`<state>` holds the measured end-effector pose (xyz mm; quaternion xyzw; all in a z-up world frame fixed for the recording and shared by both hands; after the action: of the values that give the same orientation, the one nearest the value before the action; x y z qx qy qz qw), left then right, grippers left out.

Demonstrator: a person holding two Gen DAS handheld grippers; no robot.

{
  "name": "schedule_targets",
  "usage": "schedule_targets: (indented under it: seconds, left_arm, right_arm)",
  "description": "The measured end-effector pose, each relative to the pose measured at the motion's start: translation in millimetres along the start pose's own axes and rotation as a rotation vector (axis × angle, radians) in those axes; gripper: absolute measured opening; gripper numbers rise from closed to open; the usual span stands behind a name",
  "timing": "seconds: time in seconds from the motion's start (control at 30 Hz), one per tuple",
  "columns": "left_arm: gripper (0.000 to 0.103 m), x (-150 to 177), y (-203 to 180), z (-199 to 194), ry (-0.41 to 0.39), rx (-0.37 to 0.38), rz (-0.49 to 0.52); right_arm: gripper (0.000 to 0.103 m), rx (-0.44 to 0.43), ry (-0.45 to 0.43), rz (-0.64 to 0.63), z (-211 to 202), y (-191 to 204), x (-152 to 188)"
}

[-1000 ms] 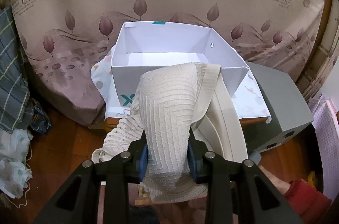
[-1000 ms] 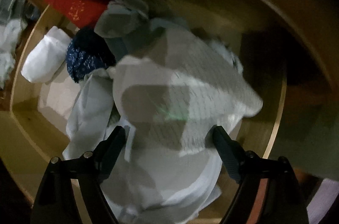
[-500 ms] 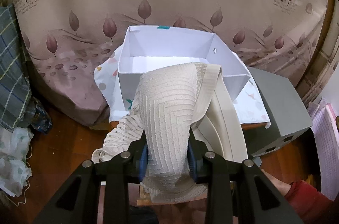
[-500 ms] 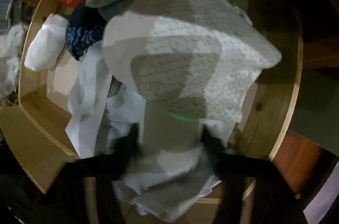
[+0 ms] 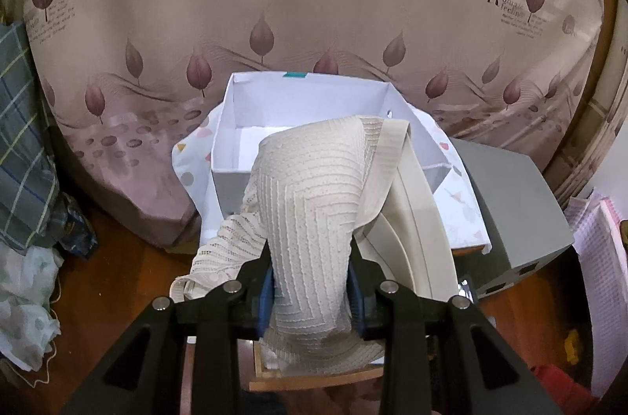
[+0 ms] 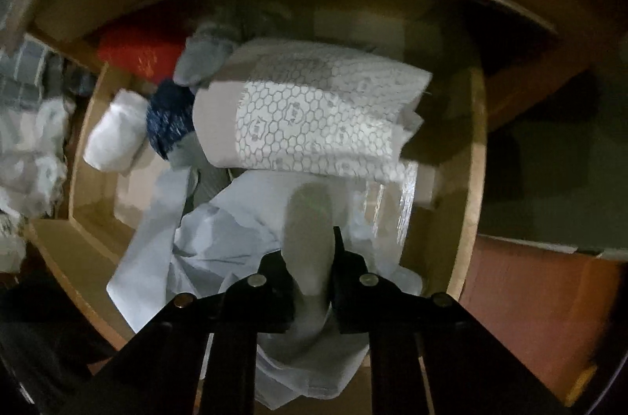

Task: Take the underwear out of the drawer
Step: 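Carry cream underwear toward the white box with left gripper while right grasps white cloth, then drop cream underwear into the white box with left gripper while right lifts white cloth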

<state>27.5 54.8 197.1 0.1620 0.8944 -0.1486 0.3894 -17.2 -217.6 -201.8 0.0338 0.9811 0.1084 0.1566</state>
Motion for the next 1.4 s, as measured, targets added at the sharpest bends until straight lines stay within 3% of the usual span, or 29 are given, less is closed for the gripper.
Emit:
schedule_targets:
  seconds: [0.2, 0.33, 0.57, 0.73, 0.97, 1.4]
  left_arm:
    - [0.031, -30.5, -4.0, -2.9, -0.039, -0.022, 0.012]
    - [0.031, -51.1, -6.9, 4.2, -0.037, -0.025, 0.021]
    - [0.031, -96.2, -6.9, 31.5, -0.037, -0.048, 0.024]
    - [0.031, -119.2, -0.6, 67.7, -0.022, -0.082, 0.034]
    - [0.031, -113.5, 10.9, 133.8, 0.061, -0.161, 0.123]
    - [0.034, -75.8, 36.3, 194.4, 0.184, -0.203, 0.111]
  right_arm:
    - [0.012, -0.082, -0.119, 0.101, -8.8, -0.9, 4.6]
    - [0.012, -0.068, -0.193, 0.106, -25.6, 2.0, 4.9]
    - [0.012, -0.075, -0.192, 0.126, -23.2, 1.4, 8.2]
    - [0.012, -0.026, -0.227, 0.108, -27.5, -0.3, 6.9]
    - [0.012, 0.003, -0.269, 0.111, -32.9, -3.6, 7.0]
    - [0.012, 0.036, -0.279, 0.099, -31.1, -2.2, 3.7]
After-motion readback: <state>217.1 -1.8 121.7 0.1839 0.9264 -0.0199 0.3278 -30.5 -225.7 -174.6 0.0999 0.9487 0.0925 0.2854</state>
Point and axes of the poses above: each gripper's, at about its wrist camera, not at the fingertips, and z roughly the way its jaws point, y to its left, x to its underside, the point moved 6 cm from there along z, roughly the way its jaws point, and after that the axes turned 6 degrees about -y, right-handed, at the moved point
